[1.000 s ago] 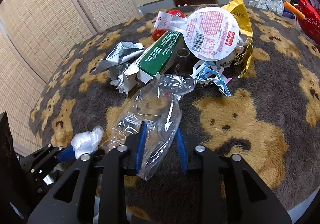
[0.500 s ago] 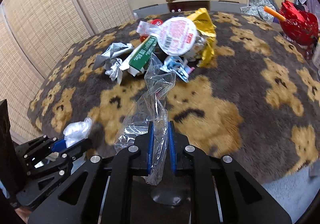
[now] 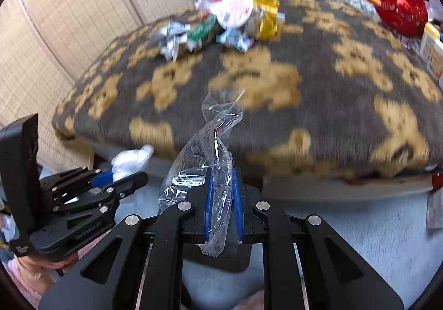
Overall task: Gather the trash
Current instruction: 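Carry both bags down to the black bin and open both tools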
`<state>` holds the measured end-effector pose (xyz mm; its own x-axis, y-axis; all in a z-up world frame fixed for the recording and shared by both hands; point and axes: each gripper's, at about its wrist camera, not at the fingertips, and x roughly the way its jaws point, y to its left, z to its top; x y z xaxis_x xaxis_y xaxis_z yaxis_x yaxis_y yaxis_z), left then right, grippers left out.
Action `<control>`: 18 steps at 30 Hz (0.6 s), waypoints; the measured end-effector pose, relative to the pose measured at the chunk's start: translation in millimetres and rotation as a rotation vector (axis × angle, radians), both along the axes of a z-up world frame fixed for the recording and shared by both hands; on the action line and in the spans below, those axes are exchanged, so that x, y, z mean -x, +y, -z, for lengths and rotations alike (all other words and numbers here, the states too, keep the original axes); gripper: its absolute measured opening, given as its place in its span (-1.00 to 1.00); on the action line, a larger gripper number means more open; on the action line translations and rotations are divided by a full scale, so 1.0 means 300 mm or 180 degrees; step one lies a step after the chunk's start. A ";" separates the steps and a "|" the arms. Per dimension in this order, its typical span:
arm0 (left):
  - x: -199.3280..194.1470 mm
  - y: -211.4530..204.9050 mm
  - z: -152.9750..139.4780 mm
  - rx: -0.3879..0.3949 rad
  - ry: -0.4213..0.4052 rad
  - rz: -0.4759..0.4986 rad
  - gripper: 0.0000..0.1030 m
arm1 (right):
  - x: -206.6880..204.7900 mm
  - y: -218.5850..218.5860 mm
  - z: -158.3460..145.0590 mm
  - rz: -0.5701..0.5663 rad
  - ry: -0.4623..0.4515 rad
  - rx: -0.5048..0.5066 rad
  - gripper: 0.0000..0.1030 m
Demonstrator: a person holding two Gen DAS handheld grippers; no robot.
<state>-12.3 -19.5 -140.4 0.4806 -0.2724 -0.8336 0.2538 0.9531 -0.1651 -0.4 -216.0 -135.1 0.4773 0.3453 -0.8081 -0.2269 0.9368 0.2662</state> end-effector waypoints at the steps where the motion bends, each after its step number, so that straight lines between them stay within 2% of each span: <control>1: 0.013 -0.002 0.031 0.0022 0.0082 -0.0021 -0.58 | 0.013 0.004 0.028 -0.0026 0.0061 0.0030 -0.71; 8: 0.062 -0.028 0.230 0.0067 0.0505 -0.0099 -0.58 | 0.039 0.049 0.206 -0.0073 0.0386 0.0135 -0.71; 14: 0.059 -0.033 0.357 -0.0033 0.0669 -0.0108 -0.58 | -0.001 0.054 0.368 0.0035 0.0688 0.0131 -0.71; 18: 0.062 -0.031 0.375 -0.0064 0.0639 -0.0067 -0.58 | -0.023 0.072 0.414 0.0048 0.0782 0.0160 -0.71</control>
